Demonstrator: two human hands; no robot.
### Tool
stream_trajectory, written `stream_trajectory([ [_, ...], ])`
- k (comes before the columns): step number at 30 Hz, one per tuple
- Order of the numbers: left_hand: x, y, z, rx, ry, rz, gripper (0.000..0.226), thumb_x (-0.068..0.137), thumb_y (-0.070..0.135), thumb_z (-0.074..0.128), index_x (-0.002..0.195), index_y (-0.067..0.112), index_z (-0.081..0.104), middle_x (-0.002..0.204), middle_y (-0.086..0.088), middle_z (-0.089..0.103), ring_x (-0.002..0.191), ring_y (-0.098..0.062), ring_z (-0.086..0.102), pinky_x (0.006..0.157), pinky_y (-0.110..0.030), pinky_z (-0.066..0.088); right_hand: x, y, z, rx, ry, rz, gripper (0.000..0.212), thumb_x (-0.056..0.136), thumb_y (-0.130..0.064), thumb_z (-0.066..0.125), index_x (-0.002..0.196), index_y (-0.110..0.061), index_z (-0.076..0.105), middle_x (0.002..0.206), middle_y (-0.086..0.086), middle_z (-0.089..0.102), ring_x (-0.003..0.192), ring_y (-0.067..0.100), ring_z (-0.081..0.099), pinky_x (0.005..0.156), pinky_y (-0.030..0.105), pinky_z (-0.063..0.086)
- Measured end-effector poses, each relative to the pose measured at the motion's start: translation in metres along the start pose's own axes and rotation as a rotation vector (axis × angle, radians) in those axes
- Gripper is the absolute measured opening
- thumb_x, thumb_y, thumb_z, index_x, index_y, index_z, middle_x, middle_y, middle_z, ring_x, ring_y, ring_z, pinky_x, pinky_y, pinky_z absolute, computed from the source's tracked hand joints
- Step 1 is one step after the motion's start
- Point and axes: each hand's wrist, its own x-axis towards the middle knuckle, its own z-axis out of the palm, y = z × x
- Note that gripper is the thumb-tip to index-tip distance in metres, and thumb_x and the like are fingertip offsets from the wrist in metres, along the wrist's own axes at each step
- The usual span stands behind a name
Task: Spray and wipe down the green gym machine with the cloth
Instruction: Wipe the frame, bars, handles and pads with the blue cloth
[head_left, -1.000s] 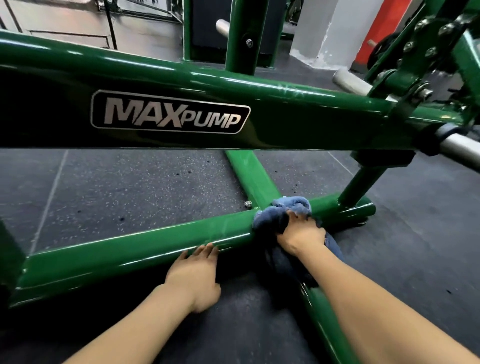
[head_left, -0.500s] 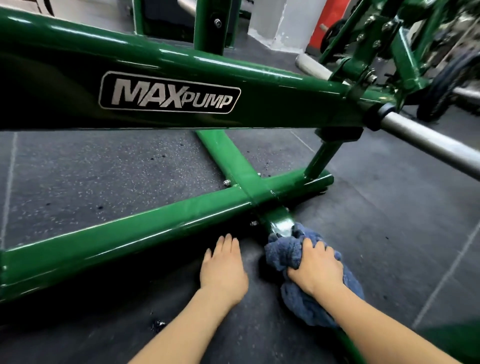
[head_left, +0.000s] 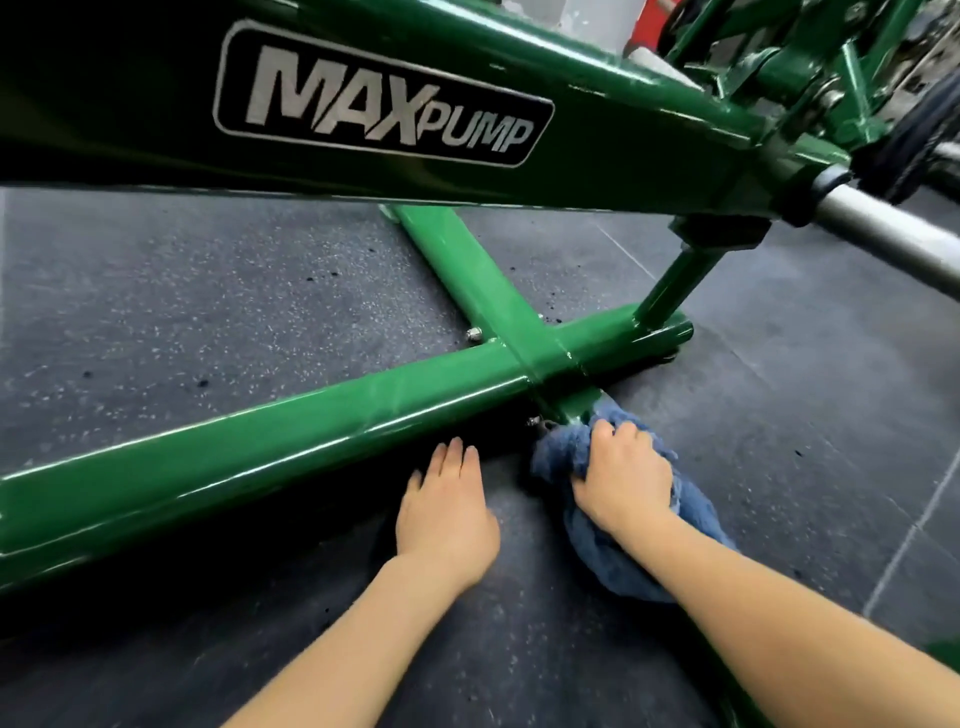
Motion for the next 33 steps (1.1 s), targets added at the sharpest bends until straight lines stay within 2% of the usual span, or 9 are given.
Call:
stream_trajectory([
  [6, -0.010, -0.017, -0.002, 0.079, -0.072, 0.006, 0.065, 0.096, 0.030, 0.044, 0.152, 0.013, 0.016, 0.162, -0.007, 0.006, 0.149, -0.022, 0.003, 0.120, -0.040, 0.014, 0.042, 0.001, -0.016, 0.057, -0.149, -0.158, 0.077, 0.070, -0.057, 0.074, 0.123, -0.009, 0.042, 0.122, 0.014, 0.049, 0.115, 0.034, 0.052, 0.089, 0.041, 0.046],
  [9, -0.012, -0.011, 0.006, 0.124, -0.119, 0.027, 0.061, 0.095, 0.030, 0.044, 0.149, 0.013, 0.023, 0.161, -0.009, 0.008, 0.149, -0.024, 0.004, 0.119, -0.043, 0.015, 0.021, 0.016, -0.014, 0.065, -0.200, -0.172, 0.082, 0.069, -0.054, 0.074, 0.128, -0.010, 0.039, 0.127, 0.015, 0.045, 0.119, 0.035, 0.046, 0.091, 0.042, 0.045],
  [13, -0.006, 0.014, 0.015, 0.200, -0.179, 0.121, 0.059, 0.096, 0.032, 0.044, 0.149, 0.013, 0.025, 0.161, -0.010, 0.003, 0.149, -0.025, 0.001, 0.118, -0.045, 0.014, -0.038, 0.036, 0.007, -0.006, -0.082, -0.131, 0.069, 0.077, -0.047, 0.068, 0.129, -0.014, 0.037, 0.124, 0.010, 0.046, 0.114, 0.031, 0.046, 0.077, 0.039, 0.048],
  [16, -0.007, 0.024, 0.020, 0.249, -0.235, 0.163, 0.059, 0.097, 0.030, 0.043, 0.151, 0.014, 0.024, 0.162, -0.010, -0.001, 0.149, -0.024, -0.004, 0.119, -0.046, 0.011, -0.073, 0.050, 0.018, -0.091, -0.079, -0.114, 0.073, 0.077, -0.049, 0.069, 0.133, -0.014, 0.036, 0.122, 0.009, 0.047, 0.111, 0.029, 0.049, 0.071, 0.036, 0.049],
  [20, -0.015, 0.029, 0.027, 0.258, -0.285, 0.183, 0.059, 0.097, 0.031, 0.042, 0.151, 0.016, 0.024, 0.162, -0.010, -0.004, 0.149, -0.024, -0.006, 0.120, -0.047, 0.009, -0.115, 0.074, 0.028, -0.146, -0.116, -0.031, 0.081, 0.059, -0.046, 0.081, 0.126, -0.011, 0.053, 0.105, 0.008, 0.058, 0.092, 0.029, 0.057, 0.050, 0.033, 0.045],
  [22, -0.018, 0.029, 0.027, 0.260, -0.304, 0.182, 0.058, 0.098, 0.030, 0.041, 0.151, 0.017, 0.025, 0.162, -0.010, -0.004, 0.149, -0.024, -0.007, 0.120, -0.047, 0.008, -0.126, 0.082, 0.030, -0.189, -0.148, -0.026, 0.083, 0.058, -0.046, 0.081, 0.127, -0.010, 0.054, 0.103, 0.009, 0.059, 0.088, 0.029, 0.058, 0.048, 0.032, 0.043],
  [27, -0.021, 0.021, 0.021, 0.241, -0.294, 0.171, 0.057, 0.097, 0.031, 0.042, 0.151, 0.019, 0.027, 0.162, -0.009, -0.004, 0.149, -0.024, -0.006, 0.120, -0.046, 0.008, -0.141, 0.084, 0.037, -0.270, -0.109, -0.046, 0.083, 0.034, -0.035, 0.088, 0.108, -0.003, 0.068, 0.079, 0.013, 0.060, 0.067, 0.029, 0.058, 0.039, 0.032, 0.040],
  [29, -0.024, 0.016, 0.018, 0.244, -0.289, 0.165, 0.058, 0.097, 0.031, 0.042, 0.151, 0.019, 0.026, 0.162, -0.009, -0.003, 0.149, -0.024, -0.005, 0.120, -0.046, 0.009, -0.147, 0.077, 0.029, -0.323, -0.192, -0.030, 0.073, 0.042, -0.026, 0.084, 0.110, -0.005, 0.067, 0.082, 0.012, 0.061, 0.071, 0.027, 0.059, 0.043, 0.032, 0.042],
  [33, -0.030, 0.005, 0.008, 0.273, -0.257, 0.153, 0.058, 0.097, 0.031, 0.042, 0.151, 0.018, 0.027, 0.162, -0.010, -0.002, 0.149, -0.025, -0.004, 0.120, -0.046, 0.011, -0.143, 0.068, 0.006, -0.282, -0.300, -0.084, 0.049, 0.081, -0.017, 0.059, 0.126, -0.012, 0.042, 0.115, 0.008, 0.056, 0.104, 0.024, 0.056, 0.070, 0.032, 0.048],
])
